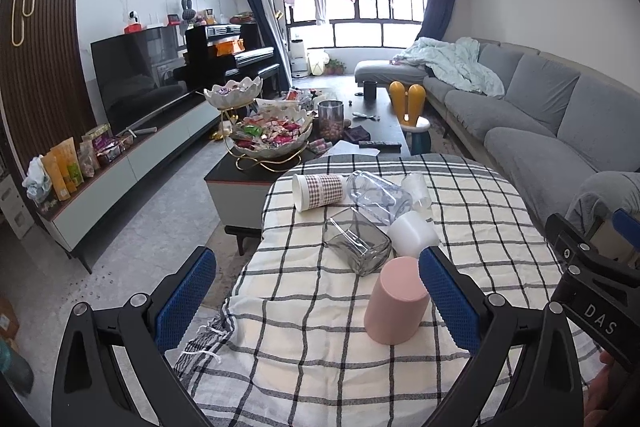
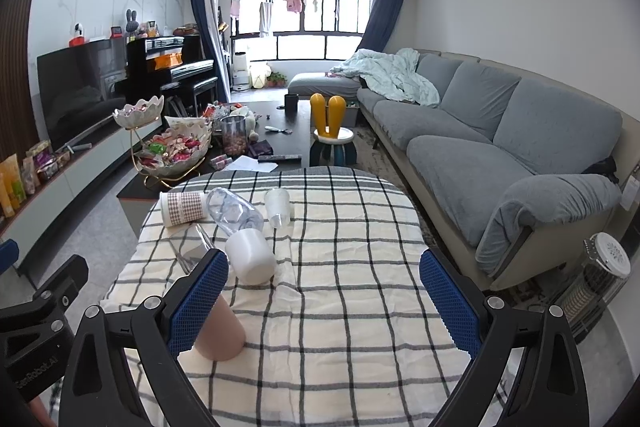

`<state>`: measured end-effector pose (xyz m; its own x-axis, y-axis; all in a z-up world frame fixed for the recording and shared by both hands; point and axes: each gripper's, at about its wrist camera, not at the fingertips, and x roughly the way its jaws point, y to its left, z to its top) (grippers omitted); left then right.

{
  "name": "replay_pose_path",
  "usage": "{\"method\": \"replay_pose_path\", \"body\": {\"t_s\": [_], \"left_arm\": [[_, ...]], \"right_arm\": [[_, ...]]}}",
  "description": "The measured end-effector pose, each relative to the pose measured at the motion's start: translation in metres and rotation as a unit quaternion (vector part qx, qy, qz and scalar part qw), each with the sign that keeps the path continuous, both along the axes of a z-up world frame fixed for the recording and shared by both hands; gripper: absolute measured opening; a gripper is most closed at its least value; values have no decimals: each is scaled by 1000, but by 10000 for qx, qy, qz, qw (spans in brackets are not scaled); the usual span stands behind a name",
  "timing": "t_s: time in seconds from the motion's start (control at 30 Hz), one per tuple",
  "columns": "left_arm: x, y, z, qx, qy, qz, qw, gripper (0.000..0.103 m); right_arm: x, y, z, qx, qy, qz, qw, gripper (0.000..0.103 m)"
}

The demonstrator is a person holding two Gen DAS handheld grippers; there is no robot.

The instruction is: Flip cup upside down

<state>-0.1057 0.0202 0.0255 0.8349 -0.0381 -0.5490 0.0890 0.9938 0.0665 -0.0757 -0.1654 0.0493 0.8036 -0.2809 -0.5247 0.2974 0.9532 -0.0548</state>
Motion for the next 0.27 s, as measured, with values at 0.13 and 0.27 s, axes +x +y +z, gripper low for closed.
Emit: {"method": "replay_pose_path", "body": {"t_s": [0.13, 0.27], "left_arm": [[0, 0, 0, 6, -5, -10, 10000, 103], [1, 2, 0, 24, 42, 0, 10000, 103]], "right_arm": [[0, 0, 0, 0, 1, 0, 10000, 97], [0, 0, 0, 2, 8, 0, 10000, 97]]}}
